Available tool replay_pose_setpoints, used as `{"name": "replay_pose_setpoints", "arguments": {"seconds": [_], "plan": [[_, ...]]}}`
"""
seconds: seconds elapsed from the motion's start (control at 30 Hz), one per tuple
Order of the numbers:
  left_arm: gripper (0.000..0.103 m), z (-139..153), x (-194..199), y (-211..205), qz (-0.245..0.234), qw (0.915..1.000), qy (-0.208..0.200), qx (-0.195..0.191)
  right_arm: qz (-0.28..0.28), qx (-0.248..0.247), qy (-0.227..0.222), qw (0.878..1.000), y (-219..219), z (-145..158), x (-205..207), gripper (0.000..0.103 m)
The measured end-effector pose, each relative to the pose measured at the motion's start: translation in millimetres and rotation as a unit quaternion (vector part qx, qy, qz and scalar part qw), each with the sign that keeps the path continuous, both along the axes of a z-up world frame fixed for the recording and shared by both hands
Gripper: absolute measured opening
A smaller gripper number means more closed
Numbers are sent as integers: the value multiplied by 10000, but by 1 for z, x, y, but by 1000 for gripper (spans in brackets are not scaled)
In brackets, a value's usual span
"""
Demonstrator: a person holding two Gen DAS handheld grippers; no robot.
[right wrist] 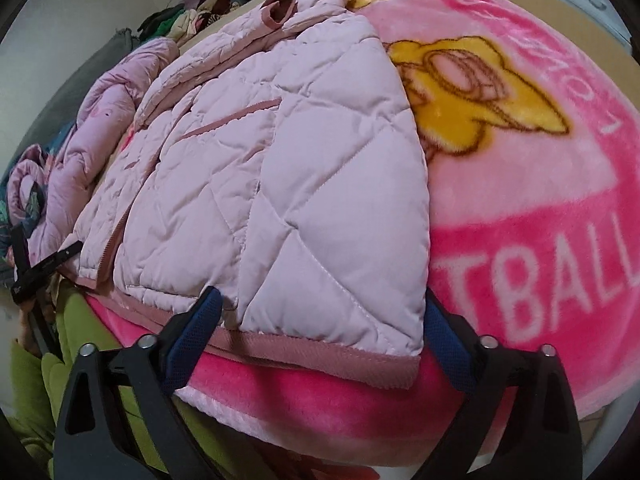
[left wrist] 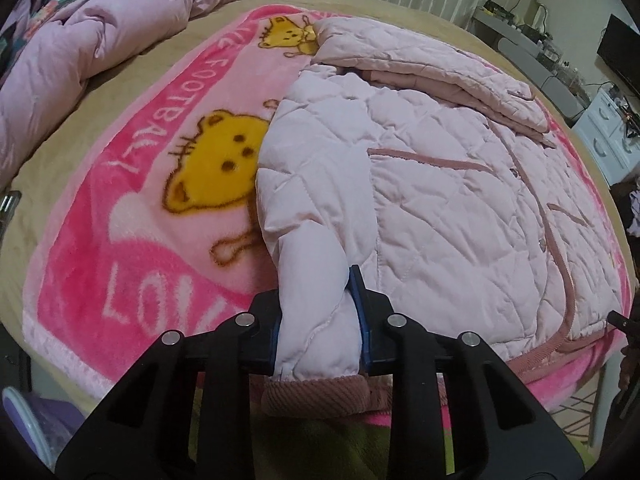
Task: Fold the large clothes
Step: 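Grasp the ribbed hem edge with the left gripper while the right gripper grasps the hem, then lift the hem with both grippers and carry it toward the collar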
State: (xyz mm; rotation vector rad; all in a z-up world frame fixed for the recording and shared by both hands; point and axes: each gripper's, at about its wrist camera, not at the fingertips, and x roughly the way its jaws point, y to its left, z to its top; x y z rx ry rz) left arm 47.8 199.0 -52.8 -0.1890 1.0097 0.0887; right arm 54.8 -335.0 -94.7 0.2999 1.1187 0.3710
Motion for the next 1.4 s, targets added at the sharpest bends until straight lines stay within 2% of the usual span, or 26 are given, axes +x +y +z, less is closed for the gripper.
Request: {"name": "replay_pose_setpoints", "arguments": {"seconds": [0.17, 0.2, 0.27, 0.37, 0.4, 0.47, 0.67, 0.7, 0.8, 0.87, 0.97, 1.03, 1.4], "plan": [[20, -2, -2, -1, -2, 10000, 22, 40, -70, 394, -138, 9991, -7, 5, 0, 55], [21, -2, -3, -1, 1, 10000, 35, 51, -48, 414, -188, 9990, -6, 8, 0, 51], [25, -3, -3, -1, 11, 10000, 54, 57, 8, 461, -373, 9982, -5, 16, 0, 34], [32, -4, -6, 2, 33, 9999, 102, 43, 14, 641, -683, 9956, -5, 33, -1, 23], [35, -5, -6, 4, 34, 9999, 123, 31, 2, 711, -809, 9942, -6, 41, -1, 22], [49, -7, -8, 6, 43, 9998, 199, -58, -6, 824, -961, 9920, -7, 50, 1, 21], [51, -22, -7, 10, 106, 9986, 378, -361, -43, 1017, -1367, 9854, -7, 73, 8, 21], [50, -23, -7, 10, 114, 9985, 372, -379, -41, 1033, -1411, 9846, -8, 75, 9, 20], [37, -20, -8, 2, 21, 9992, 316, -258, -31, 977, -1486, 9841, -5, 77, 11, 20], [23, -17, -7, -3, -29, 9994, 268, -199, -36, 934, -1518, 9840, -3, 76, 12, 20], [13, -10, -7, -12, -103, 9998, 164, 10, -31, 859, -1587, 9836, -3, 77, 11, 20], [11, -2, -6, -18, -138, 9998, 50, 145, -29, 820, -1626, 9833, -2, 78, 11, 20], [10, 44, -1, -28, -159, 9980, -573, 194, -69, 836, -1761, 9808, -2, 87, 17, 18]]}}
